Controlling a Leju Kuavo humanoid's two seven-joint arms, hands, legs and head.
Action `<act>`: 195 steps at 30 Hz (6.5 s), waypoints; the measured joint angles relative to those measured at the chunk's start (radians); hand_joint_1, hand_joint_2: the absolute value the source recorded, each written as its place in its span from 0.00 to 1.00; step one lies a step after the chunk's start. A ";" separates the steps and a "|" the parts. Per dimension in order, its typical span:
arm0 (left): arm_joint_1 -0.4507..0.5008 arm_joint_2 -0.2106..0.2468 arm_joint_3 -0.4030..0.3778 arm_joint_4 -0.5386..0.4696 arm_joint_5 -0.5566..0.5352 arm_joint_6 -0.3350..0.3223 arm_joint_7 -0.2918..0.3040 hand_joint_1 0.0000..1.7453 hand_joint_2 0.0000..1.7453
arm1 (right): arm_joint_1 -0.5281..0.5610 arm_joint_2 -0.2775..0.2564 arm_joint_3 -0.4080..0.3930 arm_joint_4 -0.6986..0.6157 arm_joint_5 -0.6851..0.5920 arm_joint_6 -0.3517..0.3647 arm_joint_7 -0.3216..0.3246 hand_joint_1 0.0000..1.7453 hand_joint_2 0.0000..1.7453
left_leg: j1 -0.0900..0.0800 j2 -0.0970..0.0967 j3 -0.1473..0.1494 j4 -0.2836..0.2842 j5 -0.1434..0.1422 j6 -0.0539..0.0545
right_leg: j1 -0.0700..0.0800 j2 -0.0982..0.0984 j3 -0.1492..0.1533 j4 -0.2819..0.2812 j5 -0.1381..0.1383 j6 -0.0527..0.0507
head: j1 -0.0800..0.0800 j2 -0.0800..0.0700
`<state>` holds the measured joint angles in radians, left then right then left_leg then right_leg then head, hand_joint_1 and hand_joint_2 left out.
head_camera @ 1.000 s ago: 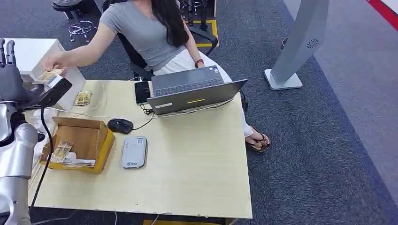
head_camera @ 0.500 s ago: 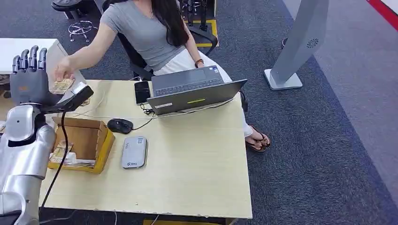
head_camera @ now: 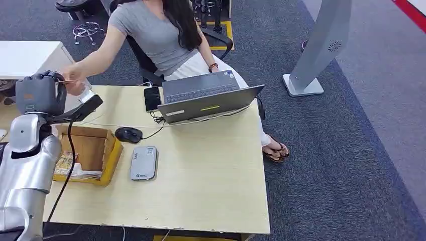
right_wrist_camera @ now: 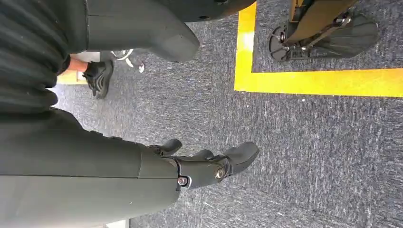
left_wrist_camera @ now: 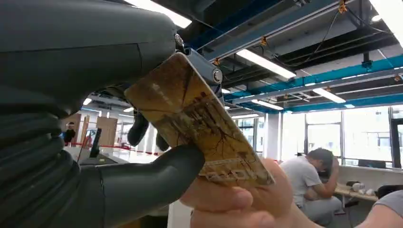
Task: Pass the card to the sensor for recognition and then transmit it.
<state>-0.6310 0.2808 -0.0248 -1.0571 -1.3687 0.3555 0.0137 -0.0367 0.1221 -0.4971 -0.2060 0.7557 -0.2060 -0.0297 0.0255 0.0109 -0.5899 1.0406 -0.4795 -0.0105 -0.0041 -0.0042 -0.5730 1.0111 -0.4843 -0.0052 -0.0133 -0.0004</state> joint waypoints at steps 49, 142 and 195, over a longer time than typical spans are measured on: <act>0.349 -0.103 -0.259 -0.246 0.096 -0.159 0.054 1.00 1.00 | 0.002 0.007 -0.030 0.000 -0.012 -0.018 -0.001 0.00 1.00 | -0.006 0.002 0.001 -0.002 -0.003 0.004 | -0.006 0.002 0.001 -0.001 -0.002 0.006 | 0.002 0.000; 0.057 -0.020 -0.227 -0.299 0.008 -0.015 0.021 1.00 1.00 | 0.000 0.017 -0.111 0.000 0.156 0.013 -0.013 0.00 1.00 | -0.005 -0.003 0.003 -0.003 0.000 0.002 | -0.005 -0.002 0.003 0.000 -0.002 0.004 | 0.001 0.000; 0.266 -0.064 -0.146 -0.301 0.119 0.092 -0.098 0.00 1.00 | -0.006 0.029 -0.192 0.000 0.133 -0.013 -0.013 0.00 1.00 | -0.006 0.002 0.003 -0.003 -0.004 0.003 | -0.006 0.003 0.002 0.000 -0.003 0.004 | 0.001 0.000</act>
<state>-0.3652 0.2167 -0.1709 -1.3583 -1.2497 0.4479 -0.0843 -0.0426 0.1514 -0.6890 -0.2064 0.8884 -0.2190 -0.0431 0.0198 0.0133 -0.5865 1.0375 -0.4830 -0.0078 -0.0097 -0.0014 -0.5705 1.0110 -0.4873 -0.0011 -0.0122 -0.0004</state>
